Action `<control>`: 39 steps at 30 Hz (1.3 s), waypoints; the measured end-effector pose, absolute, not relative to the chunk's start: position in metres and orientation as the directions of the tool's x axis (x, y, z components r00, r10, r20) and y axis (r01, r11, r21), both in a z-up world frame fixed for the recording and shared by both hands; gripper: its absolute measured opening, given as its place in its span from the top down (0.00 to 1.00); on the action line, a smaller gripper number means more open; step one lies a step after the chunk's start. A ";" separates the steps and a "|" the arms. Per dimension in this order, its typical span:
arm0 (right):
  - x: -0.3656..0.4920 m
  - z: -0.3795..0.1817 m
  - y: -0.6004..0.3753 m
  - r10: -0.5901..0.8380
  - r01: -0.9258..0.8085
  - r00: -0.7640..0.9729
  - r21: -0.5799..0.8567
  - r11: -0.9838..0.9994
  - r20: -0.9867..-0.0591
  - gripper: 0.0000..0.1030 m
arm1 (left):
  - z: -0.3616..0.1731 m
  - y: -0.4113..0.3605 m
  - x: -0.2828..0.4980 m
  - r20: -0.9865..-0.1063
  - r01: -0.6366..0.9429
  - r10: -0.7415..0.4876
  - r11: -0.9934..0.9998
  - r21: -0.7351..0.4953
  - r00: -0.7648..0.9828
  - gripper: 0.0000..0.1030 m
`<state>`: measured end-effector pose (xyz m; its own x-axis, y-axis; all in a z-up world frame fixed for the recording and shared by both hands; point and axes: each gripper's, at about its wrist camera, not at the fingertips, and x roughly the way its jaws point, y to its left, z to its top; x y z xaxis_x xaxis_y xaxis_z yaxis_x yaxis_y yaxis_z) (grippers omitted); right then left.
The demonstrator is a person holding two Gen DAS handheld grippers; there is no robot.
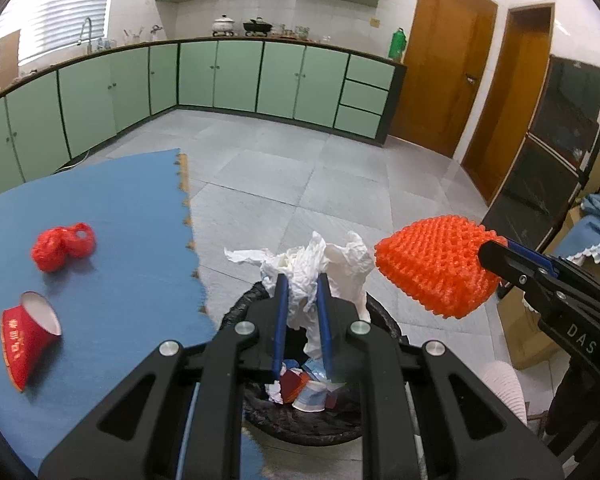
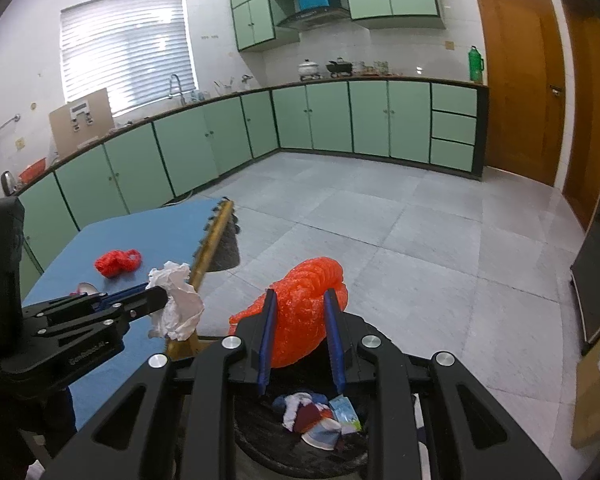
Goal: Collect trash
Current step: 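Open both tools over the bin to drop the tissue and net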
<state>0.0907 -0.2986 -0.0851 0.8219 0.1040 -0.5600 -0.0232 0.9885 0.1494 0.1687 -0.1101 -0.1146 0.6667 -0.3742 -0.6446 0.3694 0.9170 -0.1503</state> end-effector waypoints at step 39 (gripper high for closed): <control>0.114 -0.101 -0.333 -0.010 0.139 0.812 0.176 0.975 -0.583 0.06 | -0.106 -0.109 0.186 -0.622 0.293 -0.295 0.950 -0.108 0.725 0.24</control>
